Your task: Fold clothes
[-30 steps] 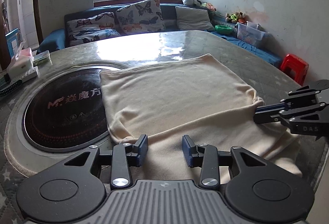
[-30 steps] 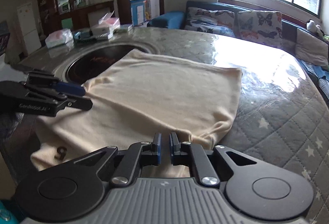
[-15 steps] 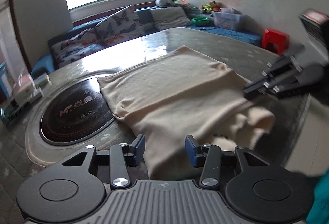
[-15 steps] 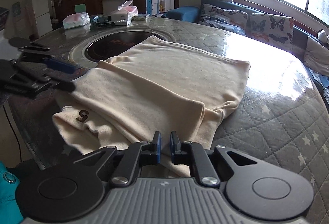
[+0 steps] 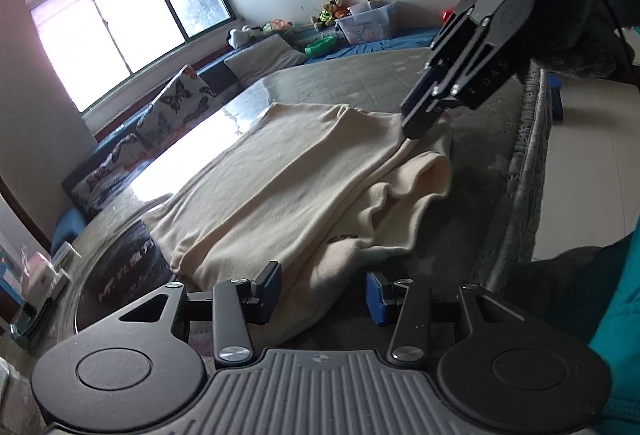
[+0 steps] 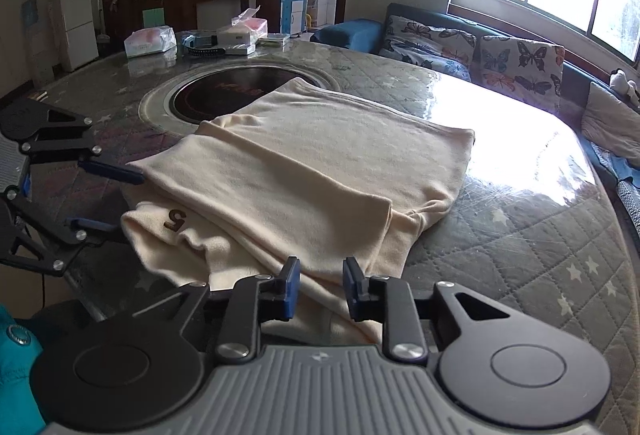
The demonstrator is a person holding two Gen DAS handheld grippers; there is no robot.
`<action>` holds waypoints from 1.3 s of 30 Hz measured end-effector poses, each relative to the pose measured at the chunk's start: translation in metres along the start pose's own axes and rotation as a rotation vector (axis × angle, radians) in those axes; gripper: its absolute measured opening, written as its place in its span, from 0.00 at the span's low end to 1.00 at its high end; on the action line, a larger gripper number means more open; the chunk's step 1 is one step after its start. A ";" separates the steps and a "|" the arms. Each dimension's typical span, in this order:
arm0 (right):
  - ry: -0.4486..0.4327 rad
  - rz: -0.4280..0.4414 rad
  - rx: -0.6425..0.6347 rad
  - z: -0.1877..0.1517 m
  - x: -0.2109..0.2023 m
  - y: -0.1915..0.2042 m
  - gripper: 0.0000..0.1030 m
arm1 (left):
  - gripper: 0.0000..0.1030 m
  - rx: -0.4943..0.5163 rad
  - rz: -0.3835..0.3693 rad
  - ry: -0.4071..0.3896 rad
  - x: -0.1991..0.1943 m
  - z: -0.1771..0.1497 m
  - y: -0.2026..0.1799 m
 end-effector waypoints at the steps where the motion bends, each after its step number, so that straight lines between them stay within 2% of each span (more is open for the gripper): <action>1: 0.003 -0.004 -0.010 -0.002 -0.002 0.001 0.28 | 0.44 -0.001 0.004 -0.006 0.001 0.001 0.000; 5: 0.017 -0.020 -0.095 -0.010 -0.011 0.008 0.35 | 0.20 -0.036 0.001 -0.028 0.002 0.008 0.006; 10: 0.014 -0.010 -0.249 -0.019 -0.024 0.023 0.45 | 0.11 -0.159 -0.005 -0.038 0.004 0.021 0.034; 14: 0.005 -0.011 -0.360 -0.020 -0.016 0.034 0.45 | 0.09 -0.242 0.007 -0.042 0.010 0.028 0.058; 17: -0.024 -0.022 -0.390 -0.015 -0.003 0.037 0.45 | 0.09 -0.278 0.010 -0.034 0.013 0.028 0.068; 19: -0.032 -0.009 -0.392 -0.012 0.006 0.036 0.44 | 0.09 -0.286 0.018 -0.020 0.015 0.025 0.072; 22: -0.026 -0.012 -0.412 -0.010 0.014 0.036 0.43 | 0.09 -0.277 -0.011 -0.014 0.009 0.019 0.072; 27: -0.013 0.028 -0.384 -0.009 0.008 0.035 0.43 | 0.17 -0.143 -0.060 -0.001 -0.005 0.004 0.048; 29: -0.012 0.039 -0.335 -0.007 0.008 0.031 0.43 | 0.40 -0.082 -0.068 0.013 -0.006 -0.003 0.035; 35: -0.015 0.046 -0.269 -0.004 0.009 0.026 0.43 | 0.42 0.039 -0.090 -0.009 -0.009 -0.009 0.008; 39: -0.012 0.046 -0.267 -0.005 0.009 0.028 0.43 | 0.44 0.079 -0.071 -0.023 -0.003 -0.007 -0.001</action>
Point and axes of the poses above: each gripper's, at about its wrist camera, not at the fingertips, and x roughly the way its jaws point, y to its left, z to its top, the point moved 10 cm from there along x, roughly the way its jaws point, and after that the axes turned 4 degrees about z, right-handed, at the moved point
